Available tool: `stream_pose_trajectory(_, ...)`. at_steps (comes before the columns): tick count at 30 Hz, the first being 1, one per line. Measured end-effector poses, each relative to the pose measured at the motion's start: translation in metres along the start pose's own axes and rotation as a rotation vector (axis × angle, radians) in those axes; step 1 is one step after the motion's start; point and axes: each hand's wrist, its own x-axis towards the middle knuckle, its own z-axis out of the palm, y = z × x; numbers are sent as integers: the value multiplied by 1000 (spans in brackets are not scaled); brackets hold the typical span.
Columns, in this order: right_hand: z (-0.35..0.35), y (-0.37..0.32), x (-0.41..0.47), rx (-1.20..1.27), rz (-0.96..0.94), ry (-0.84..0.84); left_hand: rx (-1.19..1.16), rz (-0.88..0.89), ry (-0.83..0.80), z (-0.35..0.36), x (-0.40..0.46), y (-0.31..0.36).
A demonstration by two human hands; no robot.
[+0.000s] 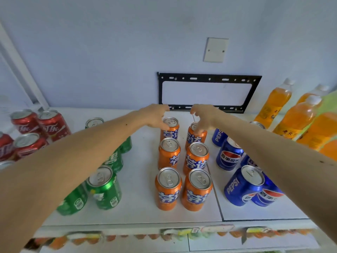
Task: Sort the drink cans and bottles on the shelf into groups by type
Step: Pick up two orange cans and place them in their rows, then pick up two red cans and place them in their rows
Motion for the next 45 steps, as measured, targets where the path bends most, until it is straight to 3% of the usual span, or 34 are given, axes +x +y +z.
stream_pose_trajectory(13,-32,-131,-57,-85,-287,139,100,-87,233,-60,-144,-50)
stream_pose_trajectory(27,32,-341,-123,19,-369,91,108,-152,246,-62,-336,-201)
stream_pose_trajectory(35,75,-412,-133,80,-337,65,-18,-189,265,-25,-376,-268)
stream_pose_trajectory(45,110,-433,-101,95,-240,68,-455,-232,302,16,-372,-299)
